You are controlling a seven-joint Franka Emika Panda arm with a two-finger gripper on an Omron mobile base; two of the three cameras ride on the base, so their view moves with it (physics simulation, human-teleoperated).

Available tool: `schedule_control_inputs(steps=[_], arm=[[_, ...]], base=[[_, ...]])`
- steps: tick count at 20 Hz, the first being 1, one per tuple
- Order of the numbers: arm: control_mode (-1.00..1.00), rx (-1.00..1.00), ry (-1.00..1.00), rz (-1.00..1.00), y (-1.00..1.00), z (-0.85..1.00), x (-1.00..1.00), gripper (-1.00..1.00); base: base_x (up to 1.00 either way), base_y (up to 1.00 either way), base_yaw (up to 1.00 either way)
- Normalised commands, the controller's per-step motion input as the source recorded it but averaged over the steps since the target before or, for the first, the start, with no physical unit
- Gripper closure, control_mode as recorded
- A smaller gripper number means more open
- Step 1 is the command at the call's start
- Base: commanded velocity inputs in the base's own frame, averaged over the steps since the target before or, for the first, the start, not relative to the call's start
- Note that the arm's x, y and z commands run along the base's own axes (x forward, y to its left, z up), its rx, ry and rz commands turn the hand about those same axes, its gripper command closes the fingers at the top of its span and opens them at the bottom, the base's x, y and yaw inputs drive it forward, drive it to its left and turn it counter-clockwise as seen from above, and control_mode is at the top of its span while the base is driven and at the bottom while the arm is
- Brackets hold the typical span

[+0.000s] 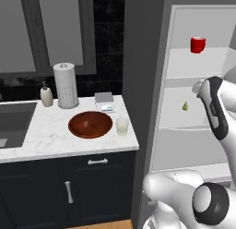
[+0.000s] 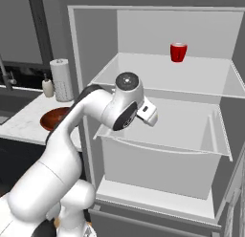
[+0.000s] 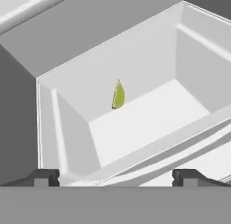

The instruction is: Grab a lemon wedge from the fridge and one ice cube from the ice bowl, and put them in the glass of lemonade.

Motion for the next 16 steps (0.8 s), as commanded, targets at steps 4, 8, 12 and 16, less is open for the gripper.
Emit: schedule_control_inputs(steps=[4, 8, 12, 16], arm=[[-1.00, -0.04, 0.00, 0.02, -0.01, -0.50, 0.40, -1.00], [-1.00, -0.04, 0.00, 0.03, 0.00, -0.46, 0.72, -1.00], [-1.00, 0.00, 0.05, 0.01, 0.00, -0.08, 0.83, -1.00], [-1.00, 0.00, 0.14, 0.03, -0.06, -0.30, 0.61, -1.00]], base=[[0.00, 0.00, 0.00], [0.00, 0.00, 0.00], [0.00, 0.00, 0.00], [0.00, 0.00, 0.00]])
